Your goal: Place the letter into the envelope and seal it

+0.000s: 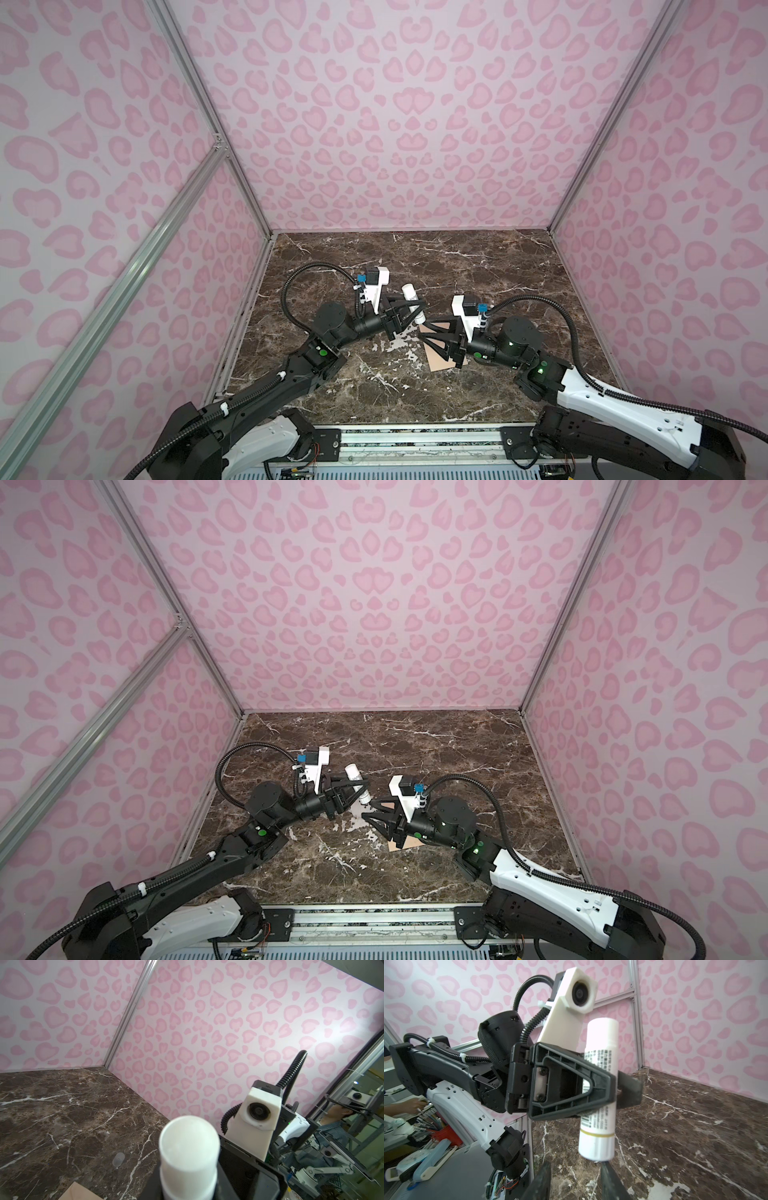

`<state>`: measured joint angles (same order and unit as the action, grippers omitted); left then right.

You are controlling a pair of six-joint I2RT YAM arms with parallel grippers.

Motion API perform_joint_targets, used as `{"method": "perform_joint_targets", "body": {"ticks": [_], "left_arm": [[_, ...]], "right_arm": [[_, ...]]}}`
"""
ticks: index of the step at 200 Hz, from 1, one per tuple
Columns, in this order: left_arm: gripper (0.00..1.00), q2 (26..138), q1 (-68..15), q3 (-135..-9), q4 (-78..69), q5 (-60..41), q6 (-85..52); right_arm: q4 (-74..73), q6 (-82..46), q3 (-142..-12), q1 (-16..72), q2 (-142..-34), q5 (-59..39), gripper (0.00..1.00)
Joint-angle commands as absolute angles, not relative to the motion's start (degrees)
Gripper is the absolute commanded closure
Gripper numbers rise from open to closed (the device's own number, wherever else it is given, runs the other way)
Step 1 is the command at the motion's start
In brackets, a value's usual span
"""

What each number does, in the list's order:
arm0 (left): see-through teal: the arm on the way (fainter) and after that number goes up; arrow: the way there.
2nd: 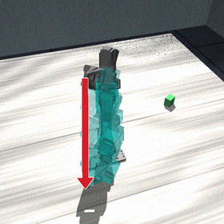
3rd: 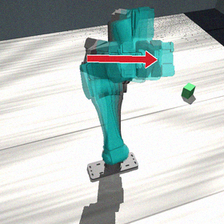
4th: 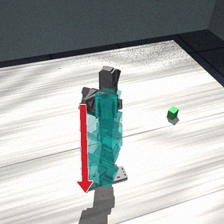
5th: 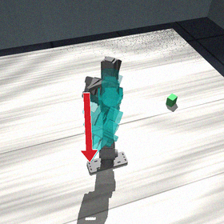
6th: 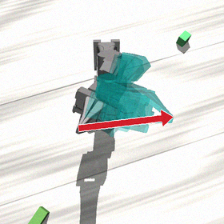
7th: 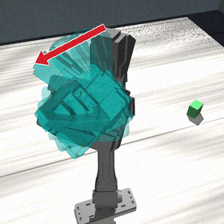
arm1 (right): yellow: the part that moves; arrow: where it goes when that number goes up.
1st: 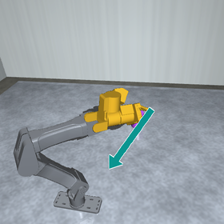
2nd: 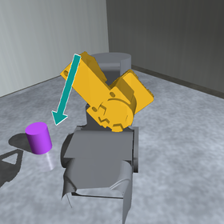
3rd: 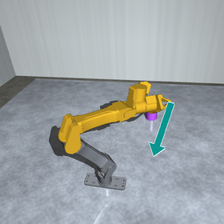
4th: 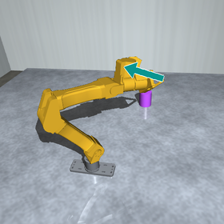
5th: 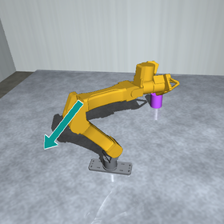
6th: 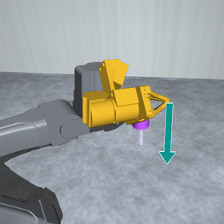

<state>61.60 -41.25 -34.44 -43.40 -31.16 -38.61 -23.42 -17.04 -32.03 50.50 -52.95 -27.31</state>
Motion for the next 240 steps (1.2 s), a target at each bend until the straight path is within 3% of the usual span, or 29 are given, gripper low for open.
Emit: {"method": "perform_joint_targets", "body": {"ticks": [1,76,134,182,240], "left_arm": [[0.96,61.79,-41.21,-35.11,-48.43,-34.40,-39.38],[0.96,62.79,-41.22,-35.14,-49.91,-36.54,-40.56],[0.96,63.43,-41.22,-35.21,-50.36,-37.53,-41.04],[0.96,64.25,-41.28,-35.58,-50.62,-38.14,-41.36],[0.96,64.60,-41.31,-36.15,-50.01,-37.88,-40.98]], "right_arm": [[-28.72,-18.87,-32.33,50.26,-53.35,-30.66,0.59],[-31.05,-20.37,-33.06,48.45,-54.84,-32.02,0.62],[-29.21,-20.36,-33.13,46.26,-54.43,-31.46,0.52],[-28.53,-20.30,-33.84,45.66,-54.80,-31.96,0.49],[-28.92,-20.83,-34.37,45.61,-55.81,-35.06,0.60]]}}
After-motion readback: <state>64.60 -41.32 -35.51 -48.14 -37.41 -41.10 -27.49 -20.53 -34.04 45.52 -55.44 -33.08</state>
